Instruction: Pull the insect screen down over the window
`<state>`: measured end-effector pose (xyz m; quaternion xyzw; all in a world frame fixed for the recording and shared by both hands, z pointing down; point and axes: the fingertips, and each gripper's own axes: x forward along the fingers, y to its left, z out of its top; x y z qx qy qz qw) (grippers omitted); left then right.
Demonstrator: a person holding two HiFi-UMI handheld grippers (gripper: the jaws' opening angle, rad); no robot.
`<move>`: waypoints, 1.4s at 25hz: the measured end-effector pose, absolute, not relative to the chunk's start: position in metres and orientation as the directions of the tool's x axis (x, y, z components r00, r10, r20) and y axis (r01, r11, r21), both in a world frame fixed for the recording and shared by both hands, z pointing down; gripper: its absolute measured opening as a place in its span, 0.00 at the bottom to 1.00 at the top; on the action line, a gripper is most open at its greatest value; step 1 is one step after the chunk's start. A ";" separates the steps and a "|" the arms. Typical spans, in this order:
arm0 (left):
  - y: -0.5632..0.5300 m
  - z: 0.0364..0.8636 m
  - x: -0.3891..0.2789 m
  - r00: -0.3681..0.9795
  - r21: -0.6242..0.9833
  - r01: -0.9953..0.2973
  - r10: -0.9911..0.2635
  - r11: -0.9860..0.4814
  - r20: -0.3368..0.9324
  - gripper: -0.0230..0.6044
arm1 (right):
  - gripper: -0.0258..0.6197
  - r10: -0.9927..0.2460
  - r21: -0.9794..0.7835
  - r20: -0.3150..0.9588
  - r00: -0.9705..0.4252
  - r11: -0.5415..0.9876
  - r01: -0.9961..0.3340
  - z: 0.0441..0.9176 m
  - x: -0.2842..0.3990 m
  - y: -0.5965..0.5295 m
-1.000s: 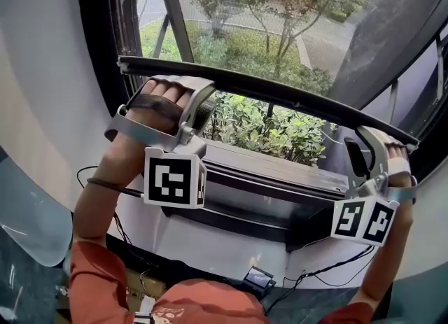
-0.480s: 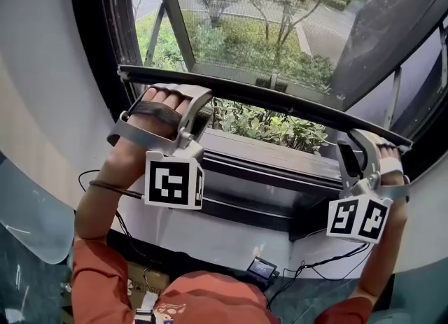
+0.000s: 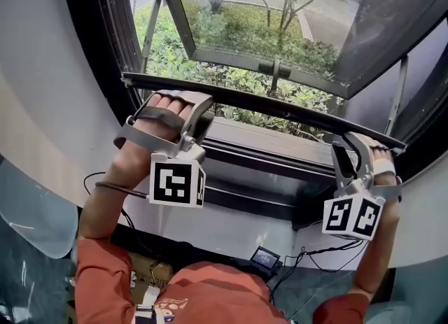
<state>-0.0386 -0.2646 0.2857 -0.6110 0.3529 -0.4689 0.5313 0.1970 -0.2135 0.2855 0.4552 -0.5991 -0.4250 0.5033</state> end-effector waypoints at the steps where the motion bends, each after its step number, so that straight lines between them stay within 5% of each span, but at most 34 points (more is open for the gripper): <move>1: -0.265 0.287 -0.039 0.309 -0.980 0.067 -0.930 -0.188 0.199 0.31 | 0.25 -0.973 0.966 0.215 -0.082 0.225 -0.125 0.287 0.196 -0.213; 35: -0.258 0.351 -0.039 0.320 -0.937 0.095 -0.881 -0.335 0.348 0.30 | 0.25 -0.921 0.906 0.387 -0.048 0.390 -0.163 0.351 0.197 -0.207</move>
